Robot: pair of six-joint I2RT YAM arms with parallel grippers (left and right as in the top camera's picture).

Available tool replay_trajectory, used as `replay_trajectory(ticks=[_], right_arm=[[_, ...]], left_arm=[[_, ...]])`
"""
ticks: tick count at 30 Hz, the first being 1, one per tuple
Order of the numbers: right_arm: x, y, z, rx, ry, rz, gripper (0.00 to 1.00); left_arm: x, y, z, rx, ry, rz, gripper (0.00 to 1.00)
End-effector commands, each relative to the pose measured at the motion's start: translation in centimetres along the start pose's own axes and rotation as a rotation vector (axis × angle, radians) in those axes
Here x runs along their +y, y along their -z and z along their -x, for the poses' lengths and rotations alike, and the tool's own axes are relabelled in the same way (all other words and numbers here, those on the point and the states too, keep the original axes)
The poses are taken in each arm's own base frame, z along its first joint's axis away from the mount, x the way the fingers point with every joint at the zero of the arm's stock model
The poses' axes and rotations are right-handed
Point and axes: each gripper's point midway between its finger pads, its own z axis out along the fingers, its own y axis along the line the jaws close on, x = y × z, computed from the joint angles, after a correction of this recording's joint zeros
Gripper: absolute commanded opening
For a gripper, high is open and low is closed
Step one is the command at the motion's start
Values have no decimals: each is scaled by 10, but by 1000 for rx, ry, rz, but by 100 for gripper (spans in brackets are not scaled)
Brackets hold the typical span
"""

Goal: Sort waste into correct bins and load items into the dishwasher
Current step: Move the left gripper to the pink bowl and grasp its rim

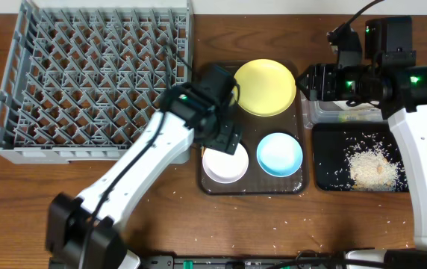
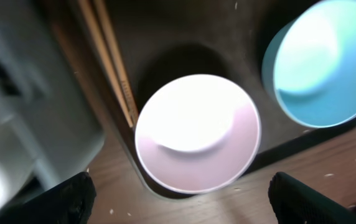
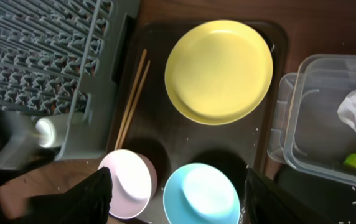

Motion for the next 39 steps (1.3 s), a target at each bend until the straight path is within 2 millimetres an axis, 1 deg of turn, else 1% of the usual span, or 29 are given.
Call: replay_trajectory(ticks=[1, 4, 9, 16, 19, 21, 22, 24, 27, 28, 30, 31, 32, 34, 39], right_arm=[[0, 2, 1, -1, 1, -1, 66], [-2, 1, 0, 3, -1, -8, 66], [-4, 1, -2, 7, -3, -24, 66], [-4, 1, -2, 7, 1, -26, 67], [-3, 1, -1, 5, 2, -25, 67], [-3, 1, -1, 4, 2, -25, 67], [-3, 1, -1, 3, 3, -25, 67], [-3, 1, -1, 3, 3, -25, 67], [-3, 1, 0, 1, 4, -25, 67], [-3, 1, 0, 1, 4, -24, 67], [-3, 1, 0, 1, 4, -24, 67], [-3, 1, 0, 1, 4, -24, 67], [-3, 1, 0, 1, 4, -25, 67], [-3, 1, 0, 1, 4, -24, 67], [-3, 1, 0, 1, 4, -24, 67]], left_arm=[[6, -32, -6, 85, -155, 19, 90], [9, -53, -7, 131, -208, 22, 90], [12, -81, -10, 187, -239, 26, 90], [16, -108, -16, 249, -244, 31, 88], [18, -118, -19, 270, -242, 33, 84], [18, -122, -20, 279, -241, 34, 76], [18, -123, -20, 281, -240, 34, 69], [18, -123, -20, 280, -240, 34, 59], [18, -123, -20, 280, -240, 34, 41], [18, -123, -20, 278, -240, 34, 36], [18, -123, -19, 274, -241, 34, 29], [18, -123, -18, 271, -241, 33, 22], [18, -123, -18, 269, -241, 33, 19], [18, -124, -17, 266, -242, 33, 8], [18, -123, -18, 268, -238, 33, 7]])
